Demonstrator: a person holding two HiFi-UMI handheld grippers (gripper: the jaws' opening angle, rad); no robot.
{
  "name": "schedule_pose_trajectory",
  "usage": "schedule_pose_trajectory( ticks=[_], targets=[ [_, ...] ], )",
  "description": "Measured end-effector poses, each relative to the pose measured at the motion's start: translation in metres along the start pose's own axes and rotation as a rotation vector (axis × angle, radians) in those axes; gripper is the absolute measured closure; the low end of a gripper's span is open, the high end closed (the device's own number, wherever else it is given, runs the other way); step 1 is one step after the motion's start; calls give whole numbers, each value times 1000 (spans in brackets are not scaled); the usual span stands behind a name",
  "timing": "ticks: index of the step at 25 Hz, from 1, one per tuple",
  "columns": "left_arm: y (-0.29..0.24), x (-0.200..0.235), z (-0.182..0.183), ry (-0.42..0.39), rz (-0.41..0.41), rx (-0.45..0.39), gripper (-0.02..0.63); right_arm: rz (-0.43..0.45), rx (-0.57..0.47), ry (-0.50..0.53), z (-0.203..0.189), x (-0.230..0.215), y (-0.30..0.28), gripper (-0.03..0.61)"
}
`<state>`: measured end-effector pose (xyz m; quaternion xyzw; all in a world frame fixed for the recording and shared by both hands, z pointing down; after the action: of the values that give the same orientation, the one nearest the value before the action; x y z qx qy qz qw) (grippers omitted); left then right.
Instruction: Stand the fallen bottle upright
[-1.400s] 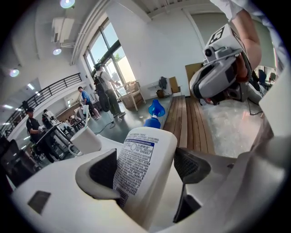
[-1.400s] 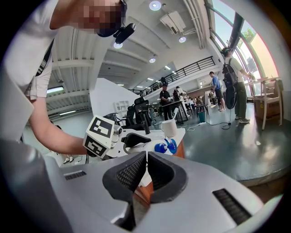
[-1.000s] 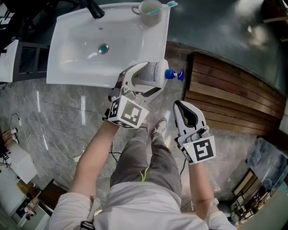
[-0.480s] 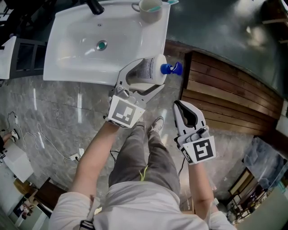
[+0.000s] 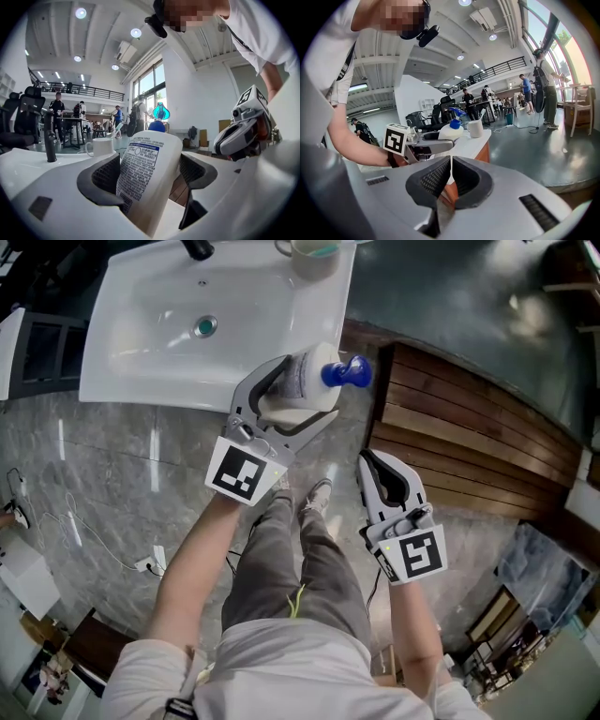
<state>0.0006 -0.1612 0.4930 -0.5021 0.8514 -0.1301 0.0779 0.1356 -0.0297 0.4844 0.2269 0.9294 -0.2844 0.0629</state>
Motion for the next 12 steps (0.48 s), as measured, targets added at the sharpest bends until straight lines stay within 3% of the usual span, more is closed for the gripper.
schedule_pose_trajectory(
  ticks=[3,12],
  targets=[
    [2,1,-2,88,-14,-41,189,0,9,6,0,1,-1,540],
    [5,6,-11,200,-65,-159,190,-5,50,3,-14,4,-7,539]
  ],
)
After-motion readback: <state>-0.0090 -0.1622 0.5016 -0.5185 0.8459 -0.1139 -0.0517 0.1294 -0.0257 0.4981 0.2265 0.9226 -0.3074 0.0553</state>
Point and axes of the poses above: the fingertips, and each gripper's own axes: y backward along the fingers, x to its left, z out of its top, the point moved 7 cm from there along y, backward along the fingers, and after that the axes turned 9 degrees about x, right-handed, at the moved point
